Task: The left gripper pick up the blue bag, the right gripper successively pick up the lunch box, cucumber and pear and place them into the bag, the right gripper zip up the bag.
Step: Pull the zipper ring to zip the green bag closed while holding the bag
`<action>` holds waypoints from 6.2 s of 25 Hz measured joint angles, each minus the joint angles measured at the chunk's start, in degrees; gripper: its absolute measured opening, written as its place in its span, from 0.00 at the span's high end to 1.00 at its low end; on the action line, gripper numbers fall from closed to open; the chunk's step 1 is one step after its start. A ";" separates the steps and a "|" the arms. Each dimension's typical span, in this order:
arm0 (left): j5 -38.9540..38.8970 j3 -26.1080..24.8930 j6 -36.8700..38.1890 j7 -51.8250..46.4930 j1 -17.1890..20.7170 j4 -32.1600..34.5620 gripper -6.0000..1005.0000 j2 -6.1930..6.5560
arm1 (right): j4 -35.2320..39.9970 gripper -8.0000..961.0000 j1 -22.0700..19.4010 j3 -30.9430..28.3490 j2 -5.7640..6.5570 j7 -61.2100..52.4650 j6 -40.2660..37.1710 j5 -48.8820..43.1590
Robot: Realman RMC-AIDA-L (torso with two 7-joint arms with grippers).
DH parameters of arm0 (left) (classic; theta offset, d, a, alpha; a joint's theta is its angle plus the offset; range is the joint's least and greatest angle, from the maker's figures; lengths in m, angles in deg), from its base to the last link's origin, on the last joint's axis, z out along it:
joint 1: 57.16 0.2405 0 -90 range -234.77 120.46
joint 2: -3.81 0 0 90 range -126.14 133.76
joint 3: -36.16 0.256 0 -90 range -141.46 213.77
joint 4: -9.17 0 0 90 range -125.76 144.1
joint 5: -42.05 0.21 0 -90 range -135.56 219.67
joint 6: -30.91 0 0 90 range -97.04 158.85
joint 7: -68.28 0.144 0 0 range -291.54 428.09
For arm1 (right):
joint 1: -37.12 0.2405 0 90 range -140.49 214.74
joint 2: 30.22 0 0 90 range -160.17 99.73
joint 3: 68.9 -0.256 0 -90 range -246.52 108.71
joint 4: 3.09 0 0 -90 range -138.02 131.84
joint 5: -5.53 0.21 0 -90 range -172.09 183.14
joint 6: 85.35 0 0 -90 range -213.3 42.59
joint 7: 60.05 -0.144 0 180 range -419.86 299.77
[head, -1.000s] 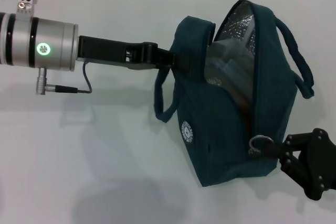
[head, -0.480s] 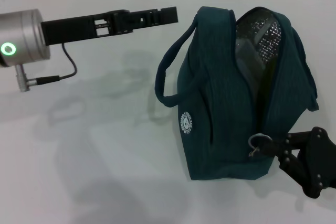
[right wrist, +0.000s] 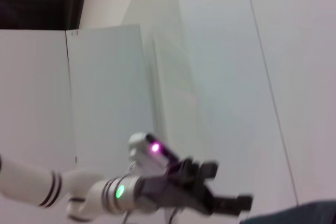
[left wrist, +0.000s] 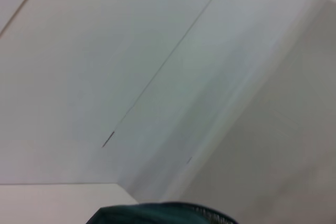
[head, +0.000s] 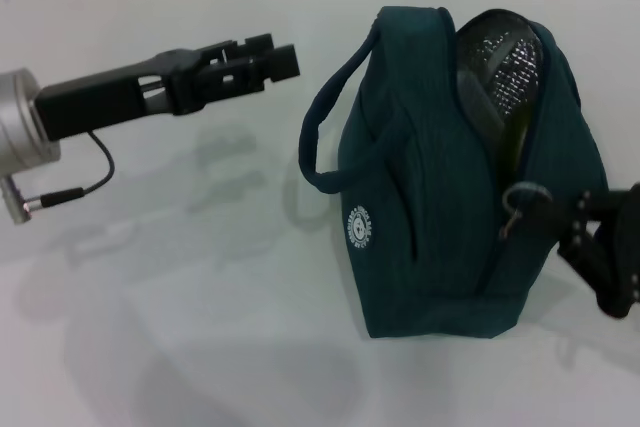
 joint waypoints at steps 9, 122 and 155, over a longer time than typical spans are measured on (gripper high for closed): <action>-1.02 0.07 2.59 9.56 3.99 -4.35 0.14 -0.04 | 0.27 0.98 4.60 -0.07 0.00 1.35 0.39 7.72; 6.40 11.15 -1.86 44.11 -3.16 -25.57 0.91 0.26 | -0.33 0.97 19.74 3.32 -0.07 -25.97 26.41 16.37; 5.70 -8.58 0.44 37.15 6.11 -13.40 0.68 0.08 | 0.17 0.96 19.43 4.00 -0.53 -25.51 27.47 18.11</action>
